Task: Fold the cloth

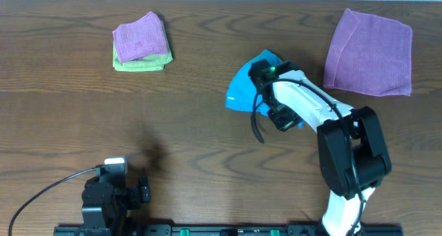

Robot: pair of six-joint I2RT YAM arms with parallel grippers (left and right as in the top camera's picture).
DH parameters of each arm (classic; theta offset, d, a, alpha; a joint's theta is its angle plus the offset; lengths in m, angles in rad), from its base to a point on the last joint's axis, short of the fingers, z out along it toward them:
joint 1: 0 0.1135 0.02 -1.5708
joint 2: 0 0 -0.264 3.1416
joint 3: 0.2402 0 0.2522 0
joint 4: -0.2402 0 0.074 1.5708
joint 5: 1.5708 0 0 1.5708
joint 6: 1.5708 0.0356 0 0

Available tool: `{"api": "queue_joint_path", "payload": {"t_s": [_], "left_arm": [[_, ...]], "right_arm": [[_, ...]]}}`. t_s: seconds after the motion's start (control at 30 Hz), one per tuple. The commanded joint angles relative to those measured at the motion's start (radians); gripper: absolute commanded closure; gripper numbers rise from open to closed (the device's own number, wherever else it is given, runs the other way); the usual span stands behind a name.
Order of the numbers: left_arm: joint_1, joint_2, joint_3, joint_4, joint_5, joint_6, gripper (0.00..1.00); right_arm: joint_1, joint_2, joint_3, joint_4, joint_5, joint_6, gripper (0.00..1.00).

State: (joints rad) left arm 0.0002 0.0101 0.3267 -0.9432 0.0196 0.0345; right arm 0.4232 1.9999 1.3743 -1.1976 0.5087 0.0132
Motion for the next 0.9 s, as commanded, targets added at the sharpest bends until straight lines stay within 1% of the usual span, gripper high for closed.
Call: {"api": "queue_joint_path", "payload": {"t_s": [0.0, 0.07, 0.1, 0.27, 0.3, 0.33, 0.37, 0.43, 0.47, 0.5, 0.53, 0.57, 0.6, 0.63, 0.67, 0.73, 0.77, 0.8, 0.83, 0.87], "left_arm": [[0.006, -0.006, -0.036, -0.02, 0.006, 0.007, 0.05], [0.006, -0.006, -0.036, -0.02, 0.006, 0.007, 0.05], [0.006, -0.006, -0.036, -0.02, 0.006, 0.007, 0.05], [0.006, -0.006, -0.036, -0.02, 0.006, 0.007, 0.05], [0.006, -0.006, -0.036, -0.02, 0.006, 0.007, 0.05], [0.006, -0.006, -0.036, -0.02, 0.006, 0.007, 0.05], [0.006, -0.006, -0.036, -0.02, 0.006, 0.007, 0.05], [0.006, -0.006, -0.036, -0.021, 0.006, 0.007, 0.05], [0.006, -0.006, -0.036, -0.02, 0.006, 0.007, 0.05], [0.006, -0.006, -0.036, -0.02, 0.006, 0.007, 0.05], [0.006, -0.006, -0.036, -0.02, 0.006, 0.007, 0.05], [0.006, -0.006, -0.036, -0.02, 0.006, 0.007, 0.05], [0.006, -0.006, -0.036, -0.02, 0.006, 0.007, 0.05], [0.006, -0.006, -0.036, -0.02, 0.006, 0.007, 0.05], [0.006, -0.006, -0.036, -0.02, 0.006, 0.007, 0.05], [0.006, -0.006, -0.036, -0.02, 0.006, 0.007, 0.05], [0.006, -0.006, -0.036, -0.02, 0.006, 0.007, 0.05], [0.006, -0.006, -0.036, -0.02, 0.006, 0.007, 0.05], [0.006, -0.006, -0.036, -0.02, 0.006, 0.007, 0.05], [0.006, -0.006, -0.036, -0.02, 0.006, 0.007, 0.05]], "right_arm": [[-0.03, -0.021, -0.024, 0.005, 0.308, 0.224, 0.98], [-0.041, -0.021, -0.024, 0.008, 0.438, 0.374, 0.99], [-0.048, -0.025, -0.023, 0.008, 0.47, 0.469, 0.99], [-0.072, -0.054, -0.01, 0.014, 0.383, 0.718, 0.99], [-0.074, -0.06, -0.006, 0.04, 0.312, 0.692, 0.99], [-0.074, -0.065, -0.005, 0.081, 0.214, 0.59, 0.99], [-0.074, -0.068, -0.004, 0.132, 0.084, 0.428, 0.99], [-0.075, -0.068, -0.004, 0.193, -0.302, -0.012, 0.99], [-0.076, -0.068, -0.004, 0.193, -0.386, -0.087, 0.98], [-0.076, -0.068, -0.005, 0.187, -0.333, 0.017, 0.99], [-0.076, -0.068, -0.005, 0.151, -0.172, 0.26, 0.98], [-0.076, -0.068, -0.005, 0.113, -0.056, 0.425, 0.99], [-0.076, -0.068, -0.005, 0.082, 0.027, 0.544, 0.99], [-0.076, -0.068, -0.005, 0.068, 0.062, 0.591, 0.99], [-0.076, -0.068, -0.005, 0.079, 0.032, 0.511, 0.99], [-0.076, -0.068, -0.005, 0.106, -0.079, 0.266, 0.99], [-0.077, -0.068, -0.005, 0.095, -0.06, 0.239, 0.99], [-0.078, -0.068, -0.005, 0.061, 0.02, 0.356, 0.98], [-0.08, -0.069, -0.005, -0.009, 0.15, 0.576, 0.99], [-0.083, -0.069, -0.005, -0.072, 0.249, 0.728, 0.99]]}}
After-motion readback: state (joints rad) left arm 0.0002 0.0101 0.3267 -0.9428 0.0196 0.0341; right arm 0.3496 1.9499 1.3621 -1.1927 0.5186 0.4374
